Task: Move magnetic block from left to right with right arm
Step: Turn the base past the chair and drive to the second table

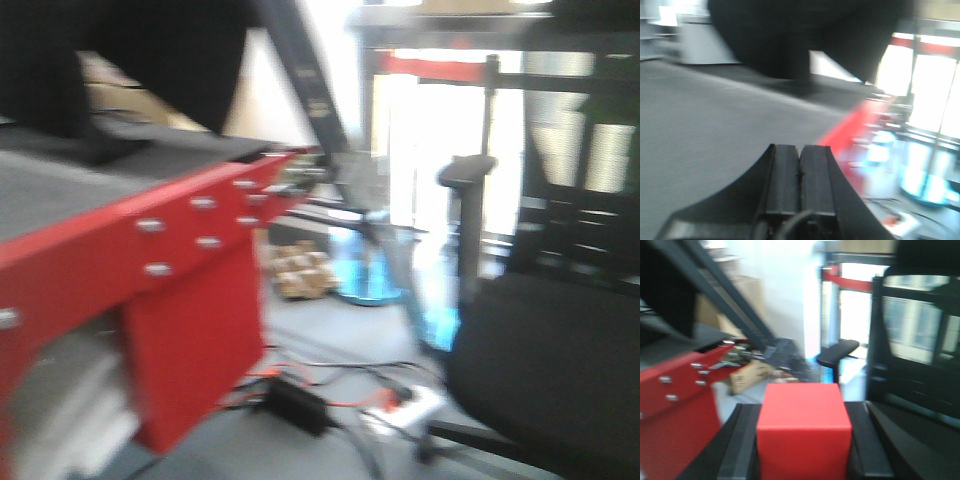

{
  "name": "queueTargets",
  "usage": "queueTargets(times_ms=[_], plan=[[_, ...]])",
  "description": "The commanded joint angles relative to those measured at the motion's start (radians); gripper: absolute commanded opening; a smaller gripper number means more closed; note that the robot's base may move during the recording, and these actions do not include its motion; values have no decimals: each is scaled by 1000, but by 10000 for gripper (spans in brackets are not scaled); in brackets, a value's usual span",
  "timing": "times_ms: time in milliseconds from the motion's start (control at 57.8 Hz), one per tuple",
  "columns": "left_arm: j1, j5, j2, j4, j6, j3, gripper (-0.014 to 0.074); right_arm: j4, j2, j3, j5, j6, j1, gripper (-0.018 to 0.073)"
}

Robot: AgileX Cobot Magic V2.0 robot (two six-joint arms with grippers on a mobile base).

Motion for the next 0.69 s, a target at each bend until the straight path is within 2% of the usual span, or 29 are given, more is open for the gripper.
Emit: queueTargets(times_ms=[0, 675], plan=[[2, -80, -9, -3, -7, 7, -126, -1, 3, -30, -85, -8, 2, 234], [2, -80, -9, -3, -7, 7, -126, -1, 3, -30, -85, -8, 2, 234]])
